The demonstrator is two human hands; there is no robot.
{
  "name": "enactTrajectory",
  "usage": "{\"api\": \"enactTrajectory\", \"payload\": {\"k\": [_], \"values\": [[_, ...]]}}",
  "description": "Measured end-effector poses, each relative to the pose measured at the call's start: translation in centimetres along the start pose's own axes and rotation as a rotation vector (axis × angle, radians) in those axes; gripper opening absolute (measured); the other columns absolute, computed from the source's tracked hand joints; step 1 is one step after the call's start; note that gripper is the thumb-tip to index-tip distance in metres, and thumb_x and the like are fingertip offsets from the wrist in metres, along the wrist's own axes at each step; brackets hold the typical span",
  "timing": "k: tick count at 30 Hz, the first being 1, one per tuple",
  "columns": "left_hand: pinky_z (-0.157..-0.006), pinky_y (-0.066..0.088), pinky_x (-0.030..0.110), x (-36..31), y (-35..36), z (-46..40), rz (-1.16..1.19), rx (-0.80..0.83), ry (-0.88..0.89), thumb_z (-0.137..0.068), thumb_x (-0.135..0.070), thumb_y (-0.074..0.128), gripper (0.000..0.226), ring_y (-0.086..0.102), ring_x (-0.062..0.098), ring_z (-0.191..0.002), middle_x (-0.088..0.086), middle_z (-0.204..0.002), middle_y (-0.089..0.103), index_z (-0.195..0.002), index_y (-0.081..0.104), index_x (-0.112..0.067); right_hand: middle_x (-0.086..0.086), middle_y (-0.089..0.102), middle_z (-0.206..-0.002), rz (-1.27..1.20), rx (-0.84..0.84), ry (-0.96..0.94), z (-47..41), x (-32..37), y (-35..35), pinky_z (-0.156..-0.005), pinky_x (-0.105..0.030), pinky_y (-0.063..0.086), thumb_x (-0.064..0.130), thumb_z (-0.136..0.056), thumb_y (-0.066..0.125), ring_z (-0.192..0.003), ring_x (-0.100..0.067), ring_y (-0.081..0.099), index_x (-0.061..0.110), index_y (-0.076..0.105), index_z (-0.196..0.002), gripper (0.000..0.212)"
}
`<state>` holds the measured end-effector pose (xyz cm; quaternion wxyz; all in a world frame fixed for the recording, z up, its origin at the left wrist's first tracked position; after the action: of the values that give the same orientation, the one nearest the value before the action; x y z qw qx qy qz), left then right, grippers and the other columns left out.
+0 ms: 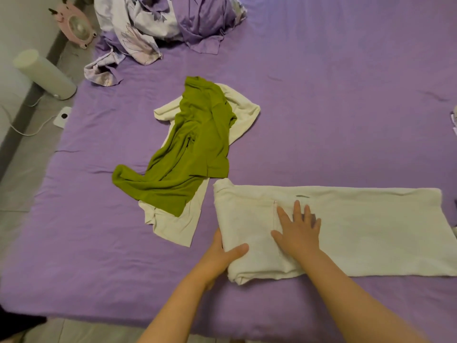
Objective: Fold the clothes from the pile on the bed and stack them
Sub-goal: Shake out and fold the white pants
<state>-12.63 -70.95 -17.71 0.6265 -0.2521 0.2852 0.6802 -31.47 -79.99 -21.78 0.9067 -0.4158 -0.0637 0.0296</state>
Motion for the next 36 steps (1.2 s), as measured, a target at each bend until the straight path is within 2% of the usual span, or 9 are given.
{"api": "enactTrajectory", "payload": {"k": [3, 6, 14, 20, 22, 25, 29, 32, 36], "values": [[-0.069, 0.057, 0.032, -1.9, 2.0, 1.1, 0.046, 0.052, -0.017, -0.079, -0.057, 0.063, 0.052, 0.065, 0.005, -0.103, -0.022, -0.12, 0.062, -0.124, 0.04, -0.057, -0.006, 0.02, -0.158, -0.368, -0.027, -0.094, 1.8, 0.8, -2.8, -0.116, -0.04, 0.019, 0.045, -0.097, 0.044, -0.145, -0.025, 0.017, 0.028, 0.029, -0.147, 0.055], [-0.067, 0.059, 0.037, -3.3, 4.5, 1.6, 0.069, 0.077, 0.013, -0.082, -0.066, 0.05, 0.039, 0.066, 0.009, -0.103, -0.024, -0.119, 0.062, -0.12, 0.044, -0.064, 0.005, 0.049, -0.141, -0.933, 0.122, -0.199, 4.4, 2.2, -5.4, -0.104, -0.028, 0.036, 0.05, -0.093, 0.051, -0.123, -0.012, 0.049, 0.036, 0.039, -0.14, 0.051], [-0.077, 0.058, 0.037, -6.7, 11.2, 1.0, 0.137, 0.115, 0.044, -0.1, -0.037, 0.044, 0.03, 0.07, 0.018, -0.085, -0.011, -0.126, 0.06, -0.125, 0.053, -0.051, 0.012, 0.043, -0.14, -0.806, -0.142, -0.246, 7.5, -2.2, -9.8, -0.09, -0.016, 0.032, 0.035, -0.095, 0.053, -0.126, -0.01, 0.046, 0.034, 0.023, -0.149, 0.061], [-0.093, 0.045, 0.016, -7.9, 17.0, -1.2, -0.158, 0.183, 0.158, -0.1, -0.01, 0.044, 0.044, 0.053, 0.007, -0.114, -0.008, -0.132, 0.049, -0.139, 0.038, -0.03, 0.009, 0.061, -0.117, -0.846, -0.346, -0.096, 8.0, -11.6, -10.7, -0.077, -0.017, 0.035, 0.021, -0.093, 0.057, -0.106, -0.014, 0.057, 0.026, 0.049, -0.131, 0.039], [-0.105, 0.039, 0.023, -8.0, 18.3, -2.2, -0.264, 0.122, 0.239, -0.097, -0.006, 0.048, 0.048, 0.045, 0.011, -0.124, -0.003, -0.133, 0.044, -0.135, 0.037, -0.033, 0.012, 0.059, -0.112, -0.887, -0.388, -0.043, 8.1, -13.9, -10.3, -0.076, -0.017, 0.035, 0.023, -0.093, 0.058, -0.1, -0.01, 0.055, 0.024, 0.049, -0.131, 0.039], [-0.11, 0.034, 0.036, -7.9, 20.6, -3.7, -0.492, 0.07, 0.335, -0.093, -0.009, 0.056, 0.058, 0.042, 0.02, -0.121, 0.002, -0.129, 0.037, -0.141, 0.034, -0.033, 0.015, 0.057, -0.106, -0.933, -0.452, 0.008, 8.1, -16.6, -9.6, -0.073, -0.015, 0.034, 0.026, -0.094, 0.059, -0.095, -0.007, 0.052, 0.023, 0.049, -0.13, 0.037], [-0.107, 0.029, 0.023, -8.1, 23.4, -4.7, -0.745, -0.007, 0.486, -0.089, -0.019, 0.059, 0.067, 0.033, 0.018, -0.124, 0.0, -0.135, 0.031, -0.147, 0.028, -0.033, 0.014, 0.055, -0.109, -1.002, -0.515, 0.058, 8.0, -20.0, -8.8, -0.071, -0.008, 0.032, 0.025, -0.094, 0.059, -0.097, -0.007, 0.05, 0.02, 0.049, -0.131, 0.039], [-0.113, 0.022, 0.032, -8.3, 24.3, -5.9, -0.972, -0.142, 0.56, -0.09, -0.031, 0.057, 0.068, 0.02, 0.022, -0.137, 0.005, -0.153, 0.019, -0.149, 0.024, -0.033, 0.008, 0.055, -0.11, -1.061, -0.539, 0.123, 7.7, -23.1, -8.4, -0.07, 0.0, 0.031, 0.022, -0.093, 0.06, -0.097, -0.01, 0.049, 0.018, 0.047, -0.134, 0.042], [-0.117, 0.009, 0.035, -7.0, 25.2, -8.5, -1.045, -0.101, 0.431, -0.093, -0.042, 0.054, 0.077, -0.003, 0.021, -0.147, 0.003, -0.16, -0.011, -0.152, 0.005, -0.034, -0.006, 0.056, -0.127, -1.007, -0.573, 0.257, 7.4, -28.5, -7.6, -0.082, -0.017, 0.034, 0.019, -0.093, 0.06, -0.11, -0.024, 0.052, 0.014, 0.045, -0.138, 0.048]]}}
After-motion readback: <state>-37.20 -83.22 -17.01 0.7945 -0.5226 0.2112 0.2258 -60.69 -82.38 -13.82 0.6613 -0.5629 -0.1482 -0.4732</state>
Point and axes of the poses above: each hand's wrist, its own z-axis away from the middle knuckle, its own y-axis out of the palm, x = y × z, the point moved 4 cm from there along -z, towards the middle knuckle
